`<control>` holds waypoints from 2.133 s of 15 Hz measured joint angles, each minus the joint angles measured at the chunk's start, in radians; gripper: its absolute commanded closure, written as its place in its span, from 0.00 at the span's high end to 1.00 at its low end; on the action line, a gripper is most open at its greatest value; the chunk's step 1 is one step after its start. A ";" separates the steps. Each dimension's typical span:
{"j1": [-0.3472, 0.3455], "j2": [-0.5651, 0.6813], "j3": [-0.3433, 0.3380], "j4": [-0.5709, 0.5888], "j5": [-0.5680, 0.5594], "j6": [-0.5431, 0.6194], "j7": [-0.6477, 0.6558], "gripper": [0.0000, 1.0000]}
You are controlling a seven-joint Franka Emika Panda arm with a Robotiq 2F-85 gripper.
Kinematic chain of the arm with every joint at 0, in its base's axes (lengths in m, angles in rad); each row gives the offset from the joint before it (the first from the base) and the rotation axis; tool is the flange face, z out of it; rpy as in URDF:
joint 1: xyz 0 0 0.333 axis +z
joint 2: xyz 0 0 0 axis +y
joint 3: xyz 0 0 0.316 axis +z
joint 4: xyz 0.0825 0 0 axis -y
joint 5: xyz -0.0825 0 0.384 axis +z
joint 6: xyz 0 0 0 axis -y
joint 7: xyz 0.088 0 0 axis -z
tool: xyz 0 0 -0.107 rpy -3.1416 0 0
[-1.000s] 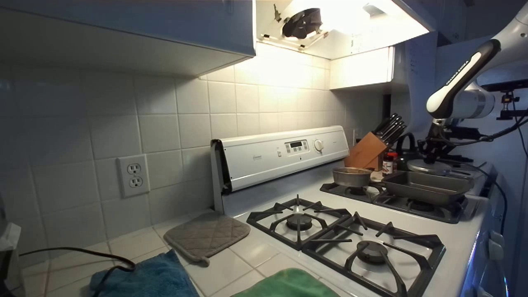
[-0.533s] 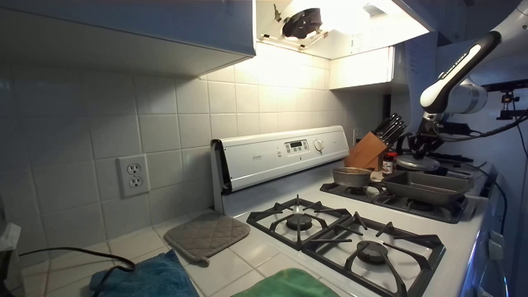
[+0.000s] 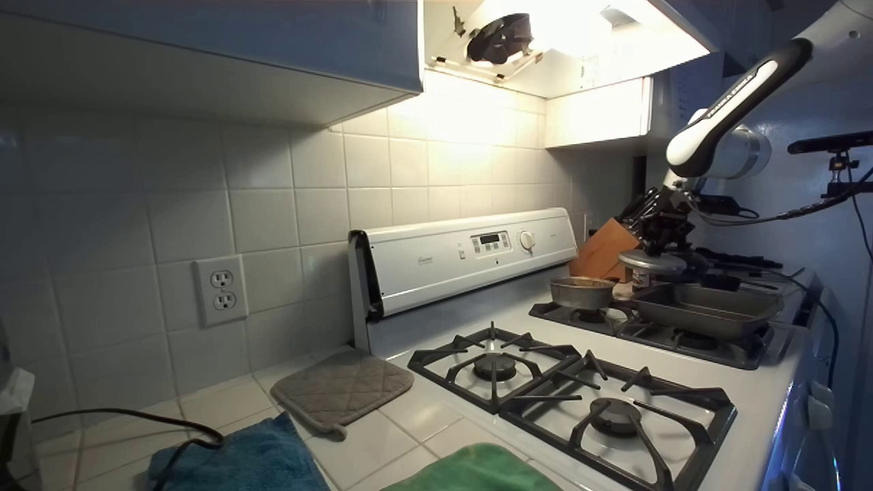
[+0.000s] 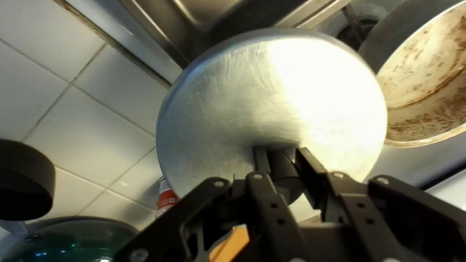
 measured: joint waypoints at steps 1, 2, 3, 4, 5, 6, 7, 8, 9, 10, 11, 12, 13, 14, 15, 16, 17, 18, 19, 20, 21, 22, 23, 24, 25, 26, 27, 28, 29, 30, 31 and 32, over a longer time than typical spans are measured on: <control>0.008 0.000 0.011 0.013 0.000 -0.012 0.000 0.06; 0.017 0.002 0.019 0.025 0.000 -0.024 0.000 0.06; 0.025 0.005 0.027 0.038 0.000 -0.034 0.000 0.06; 0.034 0.009 0.035 0.051 0.000 -0.044 0.000 0.06; 0.042 0.015 0.041 0.063 0.000 -0.055 0.000 0.06; 0.050 0.021 0.047 0.074 0.000 -0.065 0.000 0.06; 0.056 0.027 0.054 0.083 0.000 -0.071 0.000 0.06; 0.059 0.033 0.061 0.090 0.000 -0.074 0.000 0.26; 0.062 0.037 0.063 0.092 0.000 -0.075 0.001 0.26; 0.063 0.038 0.063 0.092 0.000 -0.075 0.001 0.26; 0.063 0.038 0.062 0.092 0.000 -0.075 0.001 0.26; 0.062 0.038 0.060 0.092 0.000 -0.075 0.001 0.26; 0.061 0.038 0.060 0.092 0.000 -0.075 0.001 0.26; 0.061 0.039 0.060 0.092 0.000 -0.075 0.001 0.26; 0.061 0.038 0.060 0.092 0.000 -0.075 0.001 0.26; 0.061 0.039 0.060 0.092 0.000 -0.075 0.001 0.26; 0.061 0.038 0.060 0.092 0.000 -0.075 0.001 0.26; 0.061 0.038 0.060 0.092 0.000 -0.075 0.001 0.26; 0.061 0.038 0.060 0.092 0.000 -0.075 0.001 0.26; 0.061 0.038 0.060 0.092 0.000 -0.075 0.001 0.06; 0.061 0.038 0.060 0.092 0.000 -0.075 0.001 0.06; 0.062 0.039 0.060 0.092 0.000 -0.075 0.001 0.06; 0.064 0.042 0.060 0.093 0.000 -0.075 0.001 0.06; 0.067 0.046 0.060 0.095 0.000 -0.075 0.001 0.06; 0.070 0.051 0.061 0.098 -0.001 -0.075 0.001 0.06; 0.074 0.057 0.063 0.101 -0.001 -0.075 0.001 0.06; 0.079 0.063 0.063 0.106 -0.001 -0.075 0.001 0.06; 0.083 0.067 0.064 0.110 -0.001 -0.075 0.000 0.06; 0.086 0.072 0.066 0.116 -0.001 -0.075 0.000 0.06; 0.088 0.075 0.068 0.122 -0.001 -0.075 -0.002 0.06; 0.088 0.078 0.070 0.127 -0.001 -0.075 -0.007 0.06; 0.088 0.082 0.073 0.133 -0.001 -0.075 -0.014 0.06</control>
